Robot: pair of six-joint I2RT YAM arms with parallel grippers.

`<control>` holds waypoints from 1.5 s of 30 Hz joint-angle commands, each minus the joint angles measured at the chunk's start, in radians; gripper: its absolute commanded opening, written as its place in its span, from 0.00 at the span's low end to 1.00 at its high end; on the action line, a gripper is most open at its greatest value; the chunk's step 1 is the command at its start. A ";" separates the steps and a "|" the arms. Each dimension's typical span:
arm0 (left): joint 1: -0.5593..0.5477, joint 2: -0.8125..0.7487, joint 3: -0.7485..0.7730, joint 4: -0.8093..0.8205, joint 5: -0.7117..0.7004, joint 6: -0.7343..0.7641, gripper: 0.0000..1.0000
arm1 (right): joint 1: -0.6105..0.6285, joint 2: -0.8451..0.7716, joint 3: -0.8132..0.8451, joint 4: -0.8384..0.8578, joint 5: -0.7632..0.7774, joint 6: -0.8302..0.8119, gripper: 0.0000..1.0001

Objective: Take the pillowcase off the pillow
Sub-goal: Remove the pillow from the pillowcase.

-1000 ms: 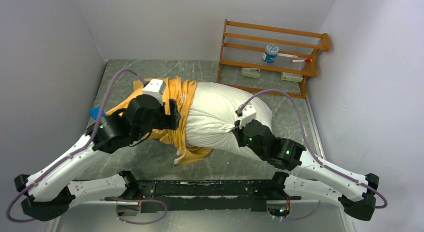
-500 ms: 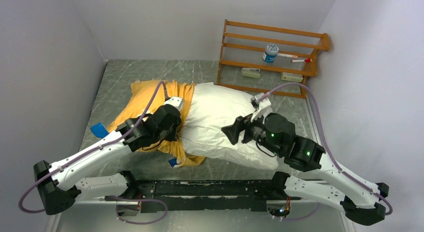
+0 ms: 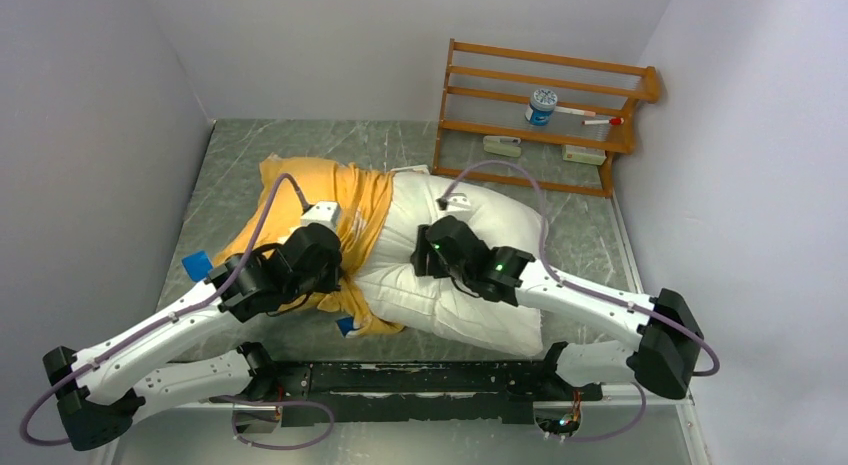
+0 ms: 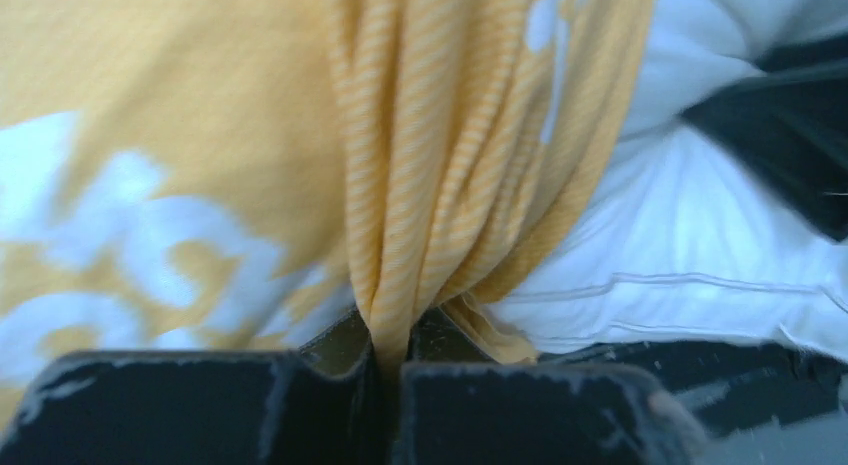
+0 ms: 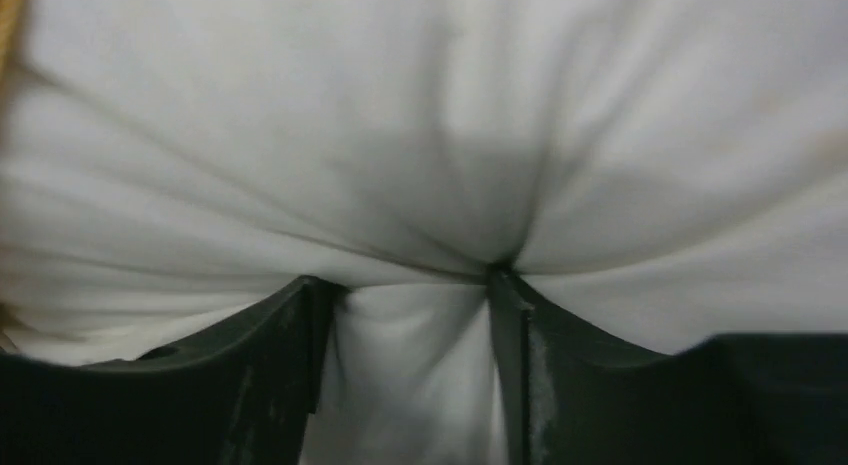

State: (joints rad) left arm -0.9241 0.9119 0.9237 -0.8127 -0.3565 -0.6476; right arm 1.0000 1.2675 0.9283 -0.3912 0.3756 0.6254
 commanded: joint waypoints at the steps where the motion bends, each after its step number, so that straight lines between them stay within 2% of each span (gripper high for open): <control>1: 0.007 0.003 0.119 -0.223 -0.350 -0.129 0.05 | -0.140 -0.015 -0.216 -0.083 -0.001 0.176 0.41; 2: 0.008 0.011 0.155 -0.299 -0.414 -0.144 0.05 | -0.157 -0.042 -0.261 -0.061 -0.023 0.192 0.23; 3: 0.010 0.016 0.183 -0.325 -0.452 -0.138 0.05 | -0.168 -0.074 -0.298 -0.048 -0.036 0.212 0.10; 4: 0.015 0.018 0.199 -0.328 -0.468 -0.119 0.05 | -0.173 -0.105 -0.326 -0.035 -0.050 0.222 0.06; 6: 0.020 0.023 0.213 -0.274 -0.415 -0.047 0.05 | -0.173 -0.172 -0.374 0.013 -0.098 0.210 0.05; 7: 0.021 0.026 0.212 -0.233 -0.357 -0.003 0.15 | -0.173 -0.189 -0.395 0.049 -0.129 0.192 0.05; 9: 0.021 0.026 0.212 -0.167 -0.251 0.049 0.53 | -0.173 -0.206 -0.400 0.076 -0.167 0.150 0.05; 10: 0.022 0.021 0.216 -0.136 -0.217 0.060 0.67 | -0.174 -0.207 -0.395 0.074 -0.174 0.128 0.06; 13: 0.022 0.007 0.259 -0.042 -0.178 0.114 0.94 | -0.173 -0.205 -0.365 0.037 -0.189 0.072 0.10; 15: 0.022 0.046 0.320 -0.015 -0.209 0.165 0.97 | -0.173 -0.205 -0.360 0.019 -0.226 0.018 0.12; 19: 0.063 0.237 0.462 -0.050 -0.204 0.263 0.97 | -0.172 -0.235 -0.396 0.016 -0.299 -0.025 0.14; 22: 0.213 0.375 0.500 -0.033 0.005 0.329 0.97 | -0.173 -0.282 -0.419 0.004 -0.336 -0.031 0.15; 25: 0.370 0.434 0.420 0.057 0.216 0.345 0.96 | -0.171 -0.341 -0.414 -0.030 -0.341 -0.034 0.15; 27: 0.391 0.450 0.374 0.070 0.280 0.335 0.85 | -0.170 -0.388 -0.388 -0.056 -0.345 -0.047 0.17; 29: 0.392 0.431 0.296 0.095 0.343 0.330 0.63 | -0.170 -0.434 -0.338 -0.087 -0.347 -0.059 0.20; 31: 0.392 0.385 0.222 0.120 0.401 0.318 0.30 | -0.172 -0.464 -0.275 -0.096 -0.368 -0.062 0.27; 32: 0.392 0.357 0.185 0.134 0.429 0.315 0.18 | -0.172 -0.471 -0.239 -0.095 -0.397 -0.064 0.33; 34: 0.392 0.284 0.109 0.159 0.472 0.298 0.05 | -0.172 -0.468 -0.152 -0.088 -0.431 -0.068 0.47; 36: 0.392 0.186 0.048 0.176 0.495 0.282 0.05 | -0.172 -0.431 -0.042 -0.100 -0.425 -0.073 0.62; 39: 0.391 0.063 -0.009 0.196 0.523 0.270 0.05 | -0.172 -0.318 0.140 -0.142 -0.368 -0.109 0.69; 42: 0.390 -0.027 -0.040 0.211 0.568 0.254 0.05 | -0.173 -0.190 0.304 -0.183 -0.245 -0.153 0.77; 45: 0.390 -0.094 -0.079 0.236 0.608 0.238 0.05 | -0.199 -0.012 0.438 -0.256 -0.137 -0.167 0.80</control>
State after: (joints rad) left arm -0.5182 0.8829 0.8963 -0.5873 0.0479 -0.3565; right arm 0.8314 1.0836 1.2438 -0.5228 0.0772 0.5137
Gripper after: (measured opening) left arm 0.056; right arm 0.788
